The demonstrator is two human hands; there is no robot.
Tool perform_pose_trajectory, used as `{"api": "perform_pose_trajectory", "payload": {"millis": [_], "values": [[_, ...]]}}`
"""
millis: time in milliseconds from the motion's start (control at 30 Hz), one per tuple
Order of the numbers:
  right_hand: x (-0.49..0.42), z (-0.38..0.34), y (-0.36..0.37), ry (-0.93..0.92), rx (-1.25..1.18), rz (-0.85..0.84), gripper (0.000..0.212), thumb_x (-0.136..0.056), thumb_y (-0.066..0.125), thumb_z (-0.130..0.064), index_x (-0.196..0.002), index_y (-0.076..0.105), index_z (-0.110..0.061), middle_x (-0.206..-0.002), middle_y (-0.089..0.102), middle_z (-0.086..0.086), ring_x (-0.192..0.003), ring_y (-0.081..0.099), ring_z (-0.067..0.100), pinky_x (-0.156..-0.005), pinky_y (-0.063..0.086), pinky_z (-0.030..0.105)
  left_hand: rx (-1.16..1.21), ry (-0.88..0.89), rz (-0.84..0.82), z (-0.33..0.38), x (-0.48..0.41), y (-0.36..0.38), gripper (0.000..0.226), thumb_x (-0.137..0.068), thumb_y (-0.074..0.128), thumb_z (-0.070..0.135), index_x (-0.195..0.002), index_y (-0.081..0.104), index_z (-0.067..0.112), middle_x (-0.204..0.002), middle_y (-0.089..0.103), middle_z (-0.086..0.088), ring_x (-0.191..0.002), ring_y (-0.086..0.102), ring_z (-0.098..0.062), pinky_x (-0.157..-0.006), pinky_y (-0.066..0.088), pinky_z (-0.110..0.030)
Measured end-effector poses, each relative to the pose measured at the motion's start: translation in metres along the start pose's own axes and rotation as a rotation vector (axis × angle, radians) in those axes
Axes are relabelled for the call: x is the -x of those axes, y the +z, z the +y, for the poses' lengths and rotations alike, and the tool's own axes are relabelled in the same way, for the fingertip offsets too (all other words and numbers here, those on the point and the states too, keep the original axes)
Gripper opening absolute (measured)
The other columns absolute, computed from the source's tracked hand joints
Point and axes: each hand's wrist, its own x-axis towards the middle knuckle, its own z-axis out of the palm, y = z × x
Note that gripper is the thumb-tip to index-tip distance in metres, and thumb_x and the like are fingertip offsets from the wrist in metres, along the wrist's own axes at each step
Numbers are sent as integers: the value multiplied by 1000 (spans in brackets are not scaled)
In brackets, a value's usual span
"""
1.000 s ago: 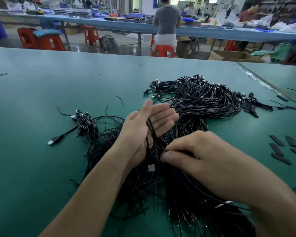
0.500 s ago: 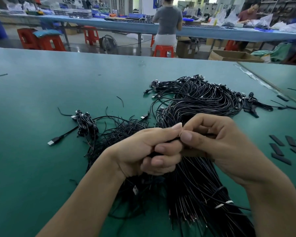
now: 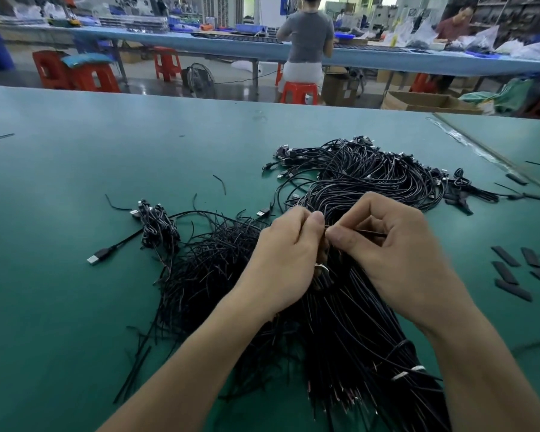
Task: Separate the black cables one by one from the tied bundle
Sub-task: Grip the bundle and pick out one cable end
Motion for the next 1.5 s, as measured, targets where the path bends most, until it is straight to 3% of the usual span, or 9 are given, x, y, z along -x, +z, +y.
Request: {"api": "perform_pose_trajectory", "payload": {"millis": [133, 233, 467, 667, 867, 967, 1167, 1367, 1500], "values": [[0, -7, 10, -41, -18, 121, 11, -85, 76, -23, -79, 67, -26, -72, 72, -8, -68, 69, 10, -68, 56, 40, 51, 94, 49, 7, 4, -1, 31, -102, 38, 43, -92, 61, 25, -82, 68, -2, -76, 68, -19, -70, 58, -50], [-1, -9, 8, -26, -152, 208, 9, -82, 75, -25, -77, 67, -25, -71, 72, -4, -64, 69, 13, -62, 54, 36, 219, 20, -135, 11, 6, -2, 47, -96, 38, 61, -103, 62, 21, -85, 66, -6, -67, 67, -26, -50, 52, -35], [-3, -13, -1, -55, -268, 180, 7, -75, 78, -20, -76, 71, -21, -70, 73, -1, -65, 70, 12, -62, 56, 24, 257, 20, -466, 10, 4, -12, 60, -77, 85, 21, -126, 51, 22, -65, 58, -5, -36, 45, -10, -35, 36, -21], [-1, -12, 4, -66, -171, 127, 14, -80, 81, -12, -76, 70, -19, -73, 72, 0, -67, 69, 19, -62, 58, 36, 150, 6, -362, 9, 5, -8, 37, -80, 75, 2, -113, 59, 10, -83, 70, -17, -63, 64, -24, -46, 53, -31], [0, -19, 6, -121, -136, 142, 14, -81, 80, -14, -77, 70, -23, -72, 71, -5, -65, 68, 9, -60, 50, 18, 410, 43, -287, 10, 7, -3, 38, -84, 67, -8, -116, 51, 1, -61, 60, -6, -43, 55, -17, -41, 45, -23], [0, -17, 5, -116, -95, 165, 15, -81, 80, -15, -77, 69, -24, -74, 72, -6, -69, 69, 13, -64, 53, 24, 290, 93, -287, 10, 6, 1, 6, -94, 56, -3, -99, 55, 1, -51, 51, 4, -40, 44, -13, -41, 36, -22], [-1, -10, 16, -54, -121, 234, 11, -83, 79, -18, -79, 71, -26, -76, 74, -11, -75, 71, 9, -71, 56, 31, 209, 57, -295, -1, 0, -5, 40, -100, 53, 14, -62, 50, 22, -51, 39, 7, -45, 31, -9, -43, 25, -24], [1, -5, 33, 231, -144, 141, 46, -78, 50, -74, -104, 59, -37, -86, 69, -13, -72, 68, 12, -65, 58, 36, 452, -285, -65, -11, -9, -23, 60, -99, 47, 56, -47, 43, 26, -46, 31, 9, -37, 21, -8, -37, 19, -15], [9, 0, 45, 210, 330, -140, 18, -91, 63, -47, -93, 67, -30, -79, 68, -10, -74, 65, 9, -73, 58, 39, 698, -492, 4, -11, -15, -36, 62, -90, 40, 74, -51, 36, 26, -48, 23, 12, -37, 13, -5, -32, 14, -13]]}}
